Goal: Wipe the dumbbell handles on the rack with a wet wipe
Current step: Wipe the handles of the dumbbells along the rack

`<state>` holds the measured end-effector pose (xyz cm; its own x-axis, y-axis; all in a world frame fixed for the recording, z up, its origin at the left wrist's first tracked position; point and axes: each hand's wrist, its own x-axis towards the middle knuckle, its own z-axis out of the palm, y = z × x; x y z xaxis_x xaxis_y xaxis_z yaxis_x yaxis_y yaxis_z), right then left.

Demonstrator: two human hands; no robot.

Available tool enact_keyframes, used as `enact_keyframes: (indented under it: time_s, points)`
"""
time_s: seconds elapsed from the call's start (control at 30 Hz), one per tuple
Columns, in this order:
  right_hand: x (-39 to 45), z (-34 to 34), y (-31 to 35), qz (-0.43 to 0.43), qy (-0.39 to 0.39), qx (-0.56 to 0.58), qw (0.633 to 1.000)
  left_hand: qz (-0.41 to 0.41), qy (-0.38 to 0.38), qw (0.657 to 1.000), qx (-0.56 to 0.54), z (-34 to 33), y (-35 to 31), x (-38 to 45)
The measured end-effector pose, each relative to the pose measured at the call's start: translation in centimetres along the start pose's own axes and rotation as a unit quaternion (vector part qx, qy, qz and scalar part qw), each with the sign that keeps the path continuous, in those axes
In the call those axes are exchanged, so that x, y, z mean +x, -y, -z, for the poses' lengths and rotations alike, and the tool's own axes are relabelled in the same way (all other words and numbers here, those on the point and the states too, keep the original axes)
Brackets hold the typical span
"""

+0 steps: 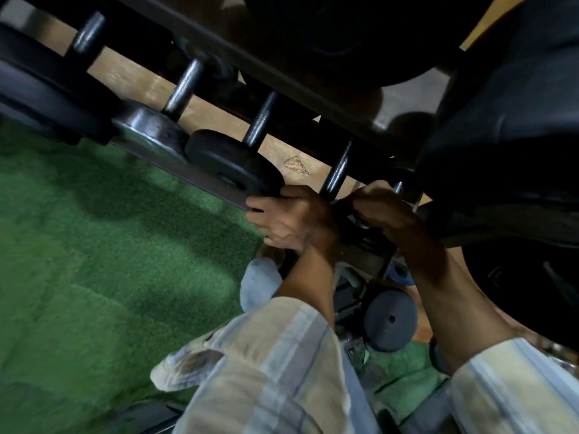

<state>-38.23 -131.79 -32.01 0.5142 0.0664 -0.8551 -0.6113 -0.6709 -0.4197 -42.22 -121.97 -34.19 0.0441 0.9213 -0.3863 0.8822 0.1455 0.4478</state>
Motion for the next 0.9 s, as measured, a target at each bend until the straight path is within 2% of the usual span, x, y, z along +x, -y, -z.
enact_keyframes:
  time_s: [0.13,0.23,0.33,0.43,0.5,0.57,0.7,0.83,0.9]
  points:
    - [-2.0,-0.6,2.9,0.019,-0.045,-0.007,0.999,0.011,0.02,1.0,-0.012,0.5,0.0,-0.4]
    - [0.3,-0.4,2.9,-0.008,-0.067,-0.004,0.998,0.011,0.038,0.999,-0.024,0.4,-0.4,-0.4]
    - [2.2,-2.0,4.2,0.061,-0.096,0.042,0.993,-0.003,0.075,0.997,-0.013,0.5,0.5,0.9]
    - [2.4,-4.2,6.0,0.154,-0.118,0.071,0.979,-0.087,0.111,0.99,-0.022,2.1,2.1,3.1]
    - [3.0,-5.5,7.0,0.21,-0.119,0.088,0.966,-0.143,0.1,0.983,-0.056,3.1,2.2,4.3]
    - [3.9,-6.5,7.6,0.25,-0.118,0.096,0.956,-0.153,0.066,0.981,-0.101,3.5,1.9,5.3]
    - [4.7,-7.2,8.2,0.311,-0.15,-0.032,0.938,-0.087,-0.027,0.98,-0.176,3.4,-0.4,8.8]
    - [5.9,-7.3,8.7,0.384,-0.141,-0.178,0.895,-0.031,-0.059,0.972,-0.227,3.3,-2.7,11.8]
    - [6.3,-7.3,9.4,0.385,-0.114,-0.21,0.892,-0.012,-0.069,0.966,-0.247,3.4,-3.5,12.9]
